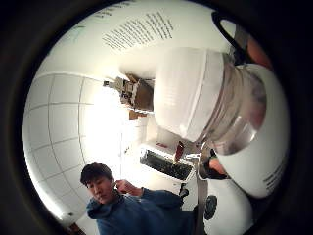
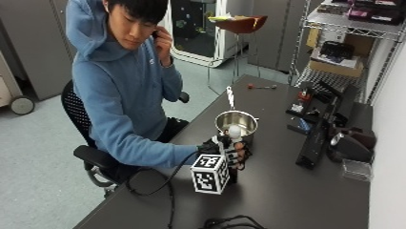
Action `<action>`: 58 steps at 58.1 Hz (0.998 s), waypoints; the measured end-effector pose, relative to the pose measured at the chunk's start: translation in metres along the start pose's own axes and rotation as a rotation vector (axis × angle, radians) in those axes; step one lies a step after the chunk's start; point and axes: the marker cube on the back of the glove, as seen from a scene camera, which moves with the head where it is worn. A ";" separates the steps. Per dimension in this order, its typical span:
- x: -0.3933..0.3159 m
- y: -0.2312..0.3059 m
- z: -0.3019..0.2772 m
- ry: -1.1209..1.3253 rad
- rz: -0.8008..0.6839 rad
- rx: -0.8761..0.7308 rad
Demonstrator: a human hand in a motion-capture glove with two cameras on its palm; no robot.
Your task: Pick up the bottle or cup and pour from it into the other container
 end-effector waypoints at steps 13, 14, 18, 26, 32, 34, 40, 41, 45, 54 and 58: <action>-0.024 -0.005 0.006 0.047 -0.026 -0.032; -0.026 -0.006 0.006 0.049 -0.027 -0.032; -0.033 -0.007 0.007 0.071 -0.036 -0.040; -0.050 -0.013 0.011 0.273 -0.055 -0.131; -0.078 -0.032 0.009 0.505 -0.102 -0.177; -0.089 -0.035 0.011 0.578 -0.111 -0.214; -0.121 -0.038 0.020 0.823 -0.111 -0.356; -0.125 -0.038 0.021 0.864 -0.112 -0.380; -0.140 -0.043 0.027 1.029 -0.121 -0.450; -0.171 -0.055 0.048 1.428 -0.164 -0.613; -0.175 -0.058 0.060 1.603 -0.169 -0.654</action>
